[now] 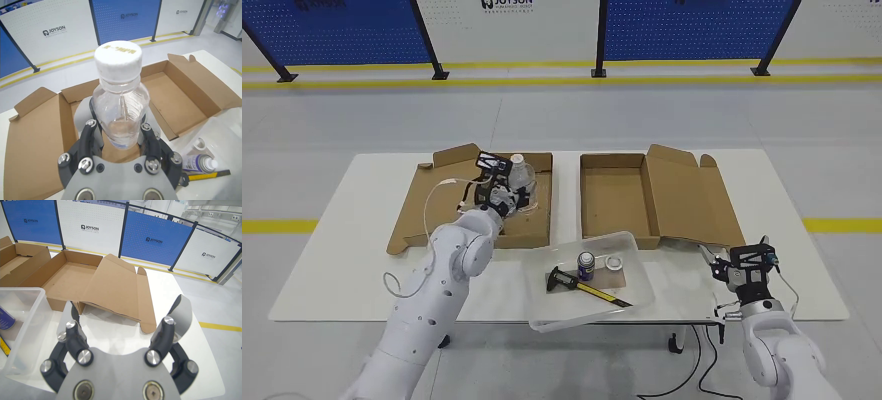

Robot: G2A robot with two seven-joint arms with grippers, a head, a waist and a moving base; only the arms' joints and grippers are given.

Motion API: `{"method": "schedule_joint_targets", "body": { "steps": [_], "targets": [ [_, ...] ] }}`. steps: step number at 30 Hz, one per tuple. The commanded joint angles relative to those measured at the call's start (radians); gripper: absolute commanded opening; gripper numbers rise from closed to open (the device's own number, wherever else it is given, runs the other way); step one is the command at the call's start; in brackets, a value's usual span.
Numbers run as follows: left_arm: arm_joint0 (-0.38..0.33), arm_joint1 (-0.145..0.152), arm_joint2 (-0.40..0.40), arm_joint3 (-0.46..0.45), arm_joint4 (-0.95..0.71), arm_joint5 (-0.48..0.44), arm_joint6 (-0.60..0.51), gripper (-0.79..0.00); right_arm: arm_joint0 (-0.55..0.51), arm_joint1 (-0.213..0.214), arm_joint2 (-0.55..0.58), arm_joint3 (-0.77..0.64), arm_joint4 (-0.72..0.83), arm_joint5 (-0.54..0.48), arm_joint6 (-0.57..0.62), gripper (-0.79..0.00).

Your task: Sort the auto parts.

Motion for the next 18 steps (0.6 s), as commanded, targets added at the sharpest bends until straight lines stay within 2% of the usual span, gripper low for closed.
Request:
{"method": "schedule_joint_targets", "body": {
  "steps": [1, 7, 13, 18],
  "targets": [
    [-0.017, -0.005, -0.001, 0.048, -0.005, 0.035, 0.031, -0.785, 0.0, 0.0, 0.0, 0.0, 0.0, 0.0, 0.0, 0.0],
    [-0.085, -0.027, 0.011, 0.213, -0.052, 0.11, 0.117, -0.785, 0.0, 0.0, 0.0, 0.0, 0.0, 0.0, 0.0, 0.0],
    [-0.15, -0.049, 0.033, 0.368, -0.102, 0.109, 0.168, -0.785, 0.0, 0.0, 0.0, 0.0, 0.0, 0.0, 0.0, 0.0],
    [-0.182, -0.064, 0.057, 0.445, -0.097, 0.114, 0.2, -0.785, 0.0, 0.0, 0.0, 0.0, 0.0, 0.0, 0.0, 0.0]
  ]
}}
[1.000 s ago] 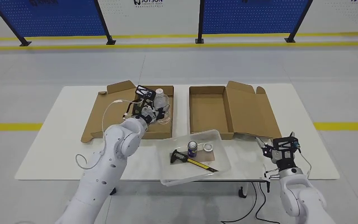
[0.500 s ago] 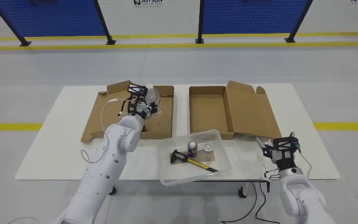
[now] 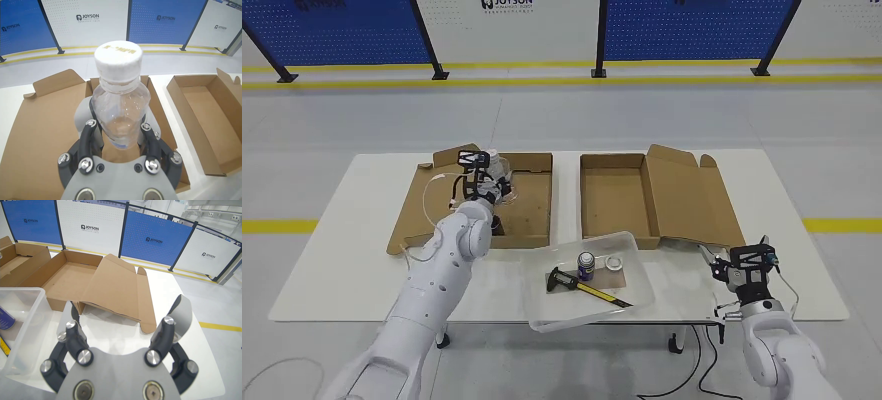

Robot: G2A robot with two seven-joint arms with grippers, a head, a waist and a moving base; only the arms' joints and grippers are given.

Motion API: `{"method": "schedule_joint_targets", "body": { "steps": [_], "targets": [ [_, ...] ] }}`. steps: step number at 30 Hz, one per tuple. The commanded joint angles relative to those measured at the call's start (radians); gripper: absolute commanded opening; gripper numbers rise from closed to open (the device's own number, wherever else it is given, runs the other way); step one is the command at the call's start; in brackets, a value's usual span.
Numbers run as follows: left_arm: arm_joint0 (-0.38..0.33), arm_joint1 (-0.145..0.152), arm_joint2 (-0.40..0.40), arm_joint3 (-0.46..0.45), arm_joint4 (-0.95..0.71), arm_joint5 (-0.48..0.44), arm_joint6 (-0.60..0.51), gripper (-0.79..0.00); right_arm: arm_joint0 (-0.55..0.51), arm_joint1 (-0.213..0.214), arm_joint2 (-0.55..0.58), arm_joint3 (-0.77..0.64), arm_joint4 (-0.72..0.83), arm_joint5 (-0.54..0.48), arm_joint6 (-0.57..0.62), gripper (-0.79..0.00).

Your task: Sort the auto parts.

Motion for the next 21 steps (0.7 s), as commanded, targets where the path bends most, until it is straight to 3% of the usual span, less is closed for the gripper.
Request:
{"method": "schedule_joint_targets", "body": {
  "steps": [1, 16, 17, 18, 19, 21],
  "targets": [
    [-0.008, -0.005, 0.008, 0.028, 0.001, 0.001, 0.009, -0.785, 0.0, 0.0, 0.0, 0.0, 0.0, 0.0, 0.0, 0.0],
    [-0.044, -0.034, 0.05, 0.177, 0.062, 0.058, 0.08, -0.785, 0.0, 0.0, 0.0, 0.0, 0.0, 0.0, 0.0, 0.0],
    [-0.045, -0.036, 0.053, 0.186, 0.068, 0.065, 0.087, -0.776, 0.0, 0.0, 0.0, 0.0, 0.0, 0.0, 0.0, 0.0],
    [-0.047, -0.038, 0.056, 0.194, 0.075, 0.067, 0.092, -0.674, 0.0, 0.0, 0.0, 0.0, 0.0, 0.0, 0.0, 0.0],
    [-0.048, -0.039, 0.062, 0.204, 0.088, 0.068, 0.099, -0.64, 0.0, 0.0, 0.0, 0.0, 0.0, 0.0, 0.0, 0.0],
    [-0.05, -0.043, 0.064, 0.219, 0.09, 0.069, 0.107, -0.637, 0.0, 0.0, 0.0, 0.0, 0.0, 0.0, 0.0, 0.0]
  ]
}}
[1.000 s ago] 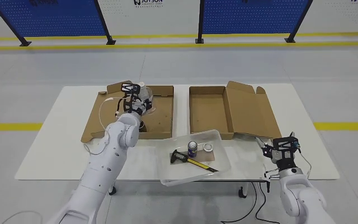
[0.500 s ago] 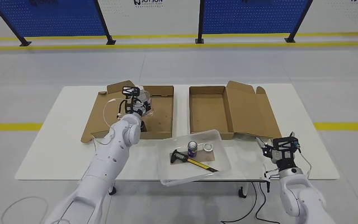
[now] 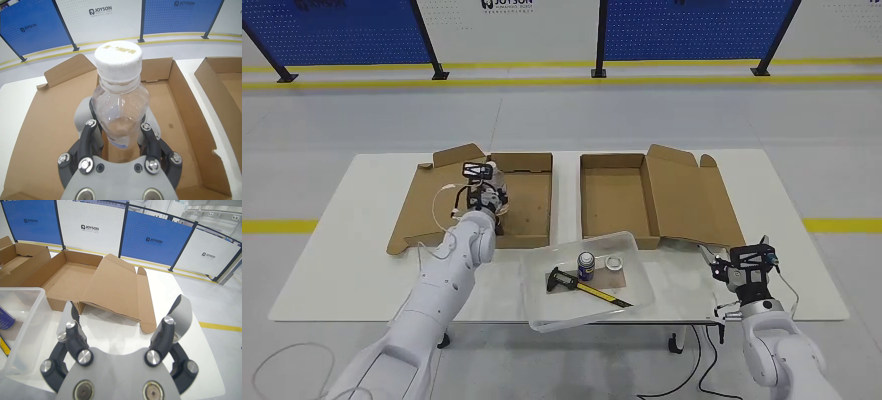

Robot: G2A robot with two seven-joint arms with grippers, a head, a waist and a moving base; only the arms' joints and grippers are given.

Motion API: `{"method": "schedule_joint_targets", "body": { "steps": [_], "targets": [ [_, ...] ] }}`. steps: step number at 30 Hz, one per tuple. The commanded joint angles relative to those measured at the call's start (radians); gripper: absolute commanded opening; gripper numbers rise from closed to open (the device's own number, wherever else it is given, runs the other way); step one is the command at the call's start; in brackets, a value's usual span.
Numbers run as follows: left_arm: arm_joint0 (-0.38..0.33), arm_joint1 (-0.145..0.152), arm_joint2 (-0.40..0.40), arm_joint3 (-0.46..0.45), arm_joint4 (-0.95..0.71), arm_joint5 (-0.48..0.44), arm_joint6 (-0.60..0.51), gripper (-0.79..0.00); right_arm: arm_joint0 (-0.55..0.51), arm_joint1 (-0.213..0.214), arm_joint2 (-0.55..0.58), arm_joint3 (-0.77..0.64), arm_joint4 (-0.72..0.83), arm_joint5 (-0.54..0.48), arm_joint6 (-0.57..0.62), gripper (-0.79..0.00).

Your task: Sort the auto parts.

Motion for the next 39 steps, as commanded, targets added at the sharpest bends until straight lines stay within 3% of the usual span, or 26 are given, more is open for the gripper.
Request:
{"method": "schedule_joint_targets", "body": {
  "steps": [1, 2, 3, 4, 14, 22, 31, 39],
  "targets": [
    [-0.003, -0.003, 0.001, 0.012, -0.004, -0.004, 0.003, -0.566, 0.0, 0.0, 0.0, 0.0, 0.0, 0.0, 0.0, 0.0],
    [-0.004, -0.004, 0.002, 0.019, 0.001, -0.001, 0.007, -0.443, 0.0, 0.0, 0.0, 0.0, 0.0, 0.0, 0.0, 0.0],
    [-0.005, -0.006, 0.002, 0.023, 0.001, 0.0, 0.01, -0.151, 0.0, 0.0, 0.0, 0.0, 0.0, 0.0, 0.0, 0.0],
    [-0.006, -0.007, 0.002, 0.027, 0.0, -0.001, 0.011, 0.0, 0.0, 0.0, 0.0, 0.0, 0.0, 0.0, 0.0, 0.0],
    [-0.01, -0.015, -0.007, 0.029, 0.003, -0.012, 0.015, 0.0, 0.0, 0.0, 0.0, 0.0, 0.0, 0.0, 0.0, 0.0],
    [0.009, -0.008, -0.03, -0.051, 0.043, 0.004, 0.027, 0.0, 0.0, 0.0, 0.0, 0.0, 0.0, 0.0, 0.0, 0.0],
    [0.082, 0.021, -0.117, -0.333, 0.078, 0.004, -0.025, 0.0, 0.0, 0.0, 0.0, 0.0, 0.0, 0.0, 0.0, 0.0],
    [0.193, 0.044, -0.173, -0.649, 0.026, -0.158, -0.23, 0.0, 0.0, 0.0, 0.0, 0.0, 0.0, 0.0, 0.0, 0.0]
  ]
}}
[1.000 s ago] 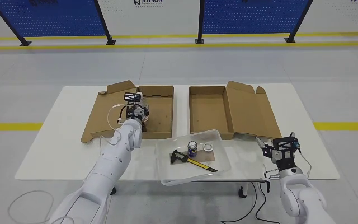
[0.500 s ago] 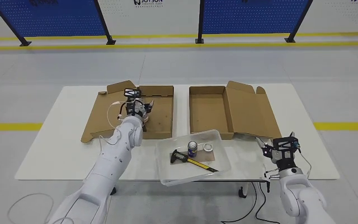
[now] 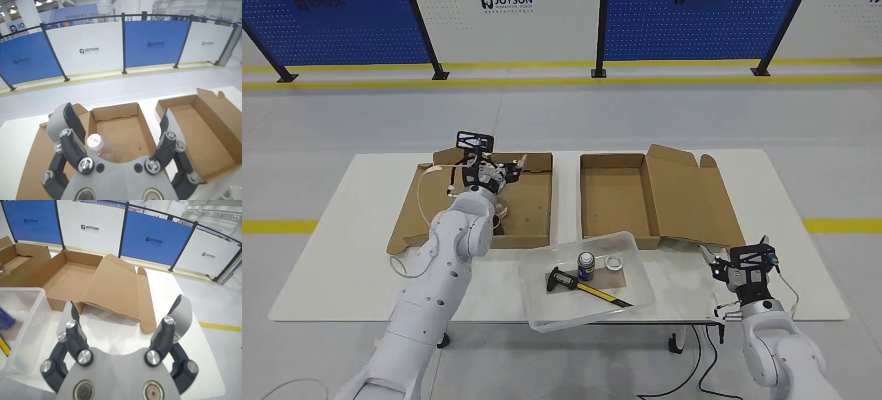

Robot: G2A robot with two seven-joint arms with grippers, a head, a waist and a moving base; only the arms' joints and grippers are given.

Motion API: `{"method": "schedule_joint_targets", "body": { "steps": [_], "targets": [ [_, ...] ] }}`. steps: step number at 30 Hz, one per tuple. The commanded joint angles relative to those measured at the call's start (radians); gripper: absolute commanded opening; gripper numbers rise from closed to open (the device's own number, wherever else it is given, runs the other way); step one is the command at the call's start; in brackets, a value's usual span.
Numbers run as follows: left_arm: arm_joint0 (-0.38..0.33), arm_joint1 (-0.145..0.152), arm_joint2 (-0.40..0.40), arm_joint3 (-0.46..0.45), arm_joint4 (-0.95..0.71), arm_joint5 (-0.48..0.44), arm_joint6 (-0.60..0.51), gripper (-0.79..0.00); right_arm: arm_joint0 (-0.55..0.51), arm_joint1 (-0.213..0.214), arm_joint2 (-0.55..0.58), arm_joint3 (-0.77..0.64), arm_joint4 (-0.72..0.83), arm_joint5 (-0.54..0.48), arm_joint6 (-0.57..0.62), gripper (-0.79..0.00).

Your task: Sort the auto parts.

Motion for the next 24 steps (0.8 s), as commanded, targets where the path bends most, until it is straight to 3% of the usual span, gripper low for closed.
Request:
{"method": "schedule_joint_targets", "body": {
  "steps": [1, 7, 24],
  "targets": [
    [0.027, 0.002, -0.004, -0.068, -0.054, -0.053, -0.062, 0.0, 0.0, 0.0, 0.0, 0.0, 0.0, 0.0, 0.0, 0.0],
    [0.091, 0.003, 0.029, -0.18, -0.136, -0.161, -0.189, 0.0, 0.0, 0.0, 0.0, 0.0, 0.0, 0.0, 0.0, 0.0],
    [0.18, -0.007, 0.163, -0.235, -0.287, -0.262, -0.385, 0.0, 0.0, 0.0, 0.0, 0.0, 0.0, 0.0, 0.0, 0.0]
  ]
}}
